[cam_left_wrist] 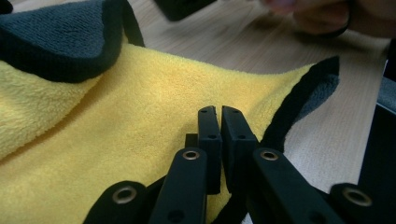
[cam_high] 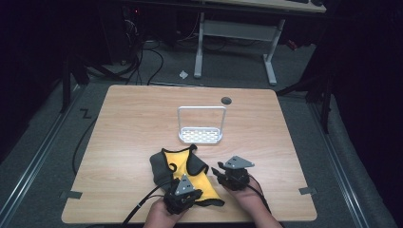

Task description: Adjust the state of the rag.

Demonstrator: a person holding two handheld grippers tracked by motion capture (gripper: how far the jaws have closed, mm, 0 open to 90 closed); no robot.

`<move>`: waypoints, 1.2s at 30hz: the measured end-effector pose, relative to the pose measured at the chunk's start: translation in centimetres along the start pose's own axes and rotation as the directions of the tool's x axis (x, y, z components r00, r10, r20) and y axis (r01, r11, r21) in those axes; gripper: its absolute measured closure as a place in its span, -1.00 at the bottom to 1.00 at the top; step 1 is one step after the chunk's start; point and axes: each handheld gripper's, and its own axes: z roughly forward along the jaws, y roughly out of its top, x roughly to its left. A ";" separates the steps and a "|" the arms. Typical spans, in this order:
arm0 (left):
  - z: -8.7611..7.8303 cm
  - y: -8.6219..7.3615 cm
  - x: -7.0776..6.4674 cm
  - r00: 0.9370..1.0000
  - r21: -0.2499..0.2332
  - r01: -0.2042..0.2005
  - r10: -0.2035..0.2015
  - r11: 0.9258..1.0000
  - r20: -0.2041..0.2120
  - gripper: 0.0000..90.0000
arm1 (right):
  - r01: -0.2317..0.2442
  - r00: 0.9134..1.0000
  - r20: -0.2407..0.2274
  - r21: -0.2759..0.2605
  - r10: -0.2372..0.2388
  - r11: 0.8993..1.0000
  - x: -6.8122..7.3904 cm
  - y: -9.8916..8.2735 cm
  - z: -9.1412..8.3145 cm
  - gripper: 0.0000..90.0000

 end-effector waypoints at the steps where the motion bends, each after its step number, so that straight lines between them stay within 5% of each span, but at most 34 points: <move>1: -0.1 0.0 0.0 1.000 -0.003 0.000 0.000 1.000 -0.001 0.93 | 0.007 1.000 -0.010 0.005 -0.007 1.000 0.4 0.1 0.3 0.47; 10: -1.3 -0.7 0.4 1.000 -0.032 0.019 -0.020 0.999 -0.017 0.79 | 0.039 0.996 -0.081 0.047 -0.035 0.998 1.8 1.4 2.4 0.81; 13: -2.2 -0.9 1.0 0.997 -0.046 0.011 -0.015 0.999 -0.070 0.61 | 0.054 0.996 -0.074 0.044 -0.051 0.998 1.9 1.5 2.5 0.91; 16: -3.0 -1.3 2.4 0.993 -0.049 0.047 -0.052 0.998 -0.107 0.60 | 0.057 0.996 -0.069 0.035 -0.055 0.998 1.6 1.6 2.2 0.92; 19: -3.3 -1.5 3.0 0.989 -0.019 0.035 -0.038 0.999 -0.145 0.73 | 0.056 0.997 -0.061 0.035 -0.053 0.998 1.4 1.4 2.0 0.92; 28: -3.1 -1.6 3.1 0.985 0.030 0.008 -0.002 1.000 -0.175 1.00 | 0.051 0.998 -0.034 0.028 -0.050 0.998 0.8 1.0 0.9 0.93; 36: -4.2 -1.5 3.3 0.983 -0.025 0.021 -0.025 0.999 -0.181 1.00 | 0.024 1.000 -0.012 0.024 -0.023 0.999 -0.3 0.5 0.1 0.93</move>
